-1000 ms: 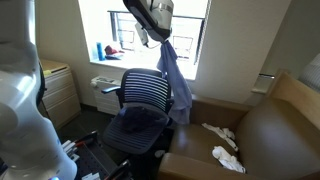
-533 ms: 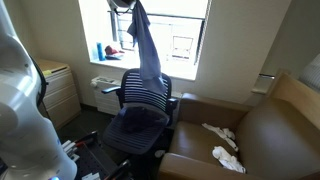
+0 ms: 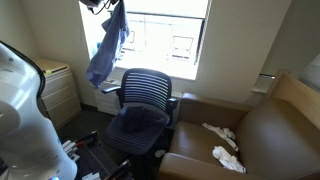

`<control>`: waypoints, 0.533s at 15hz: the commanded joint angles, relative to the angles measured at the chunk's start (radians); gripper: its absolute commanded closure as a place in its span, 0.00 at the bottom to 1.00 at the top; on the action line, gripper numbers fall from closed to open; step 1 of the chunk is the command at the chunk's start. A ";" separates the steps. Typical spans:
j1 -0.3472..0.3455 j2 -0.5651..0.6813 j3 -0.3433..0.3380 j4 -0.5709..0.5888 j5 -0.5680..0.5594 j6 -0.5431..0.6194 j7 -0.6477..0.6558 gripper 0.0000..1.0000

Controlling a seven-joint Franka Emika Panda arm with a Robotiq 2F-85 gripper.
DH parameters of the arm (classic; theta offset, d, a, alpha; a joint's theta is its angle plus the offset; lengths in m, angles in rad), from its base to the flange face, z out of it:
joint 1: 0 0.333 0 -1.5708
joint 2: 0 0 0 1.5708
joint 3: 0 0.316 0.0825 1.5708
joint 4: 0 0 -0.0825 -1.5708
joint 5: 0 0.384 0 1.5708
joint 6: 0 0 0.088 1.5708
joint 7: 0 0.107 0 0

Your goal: Move the blue fabric from the brown couch to the black chair

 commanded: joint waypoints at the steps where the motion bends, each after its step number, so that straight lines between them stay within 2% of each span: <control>1: -0.064 -0.137 0.039 -0.173 -0.022 -0.067 -0.001 1.00; 5: -0.099 -0.151 0.107 -0.298 -0.105 -0.181 0.009 1.00; 7: -0.110 -0.097 0.140 -0.347 -0.171 -0.245 -0.002 1.00; 8: -0.109 -0.035 0.134 -0.361 -0.201 -0.203 -0.001 1.00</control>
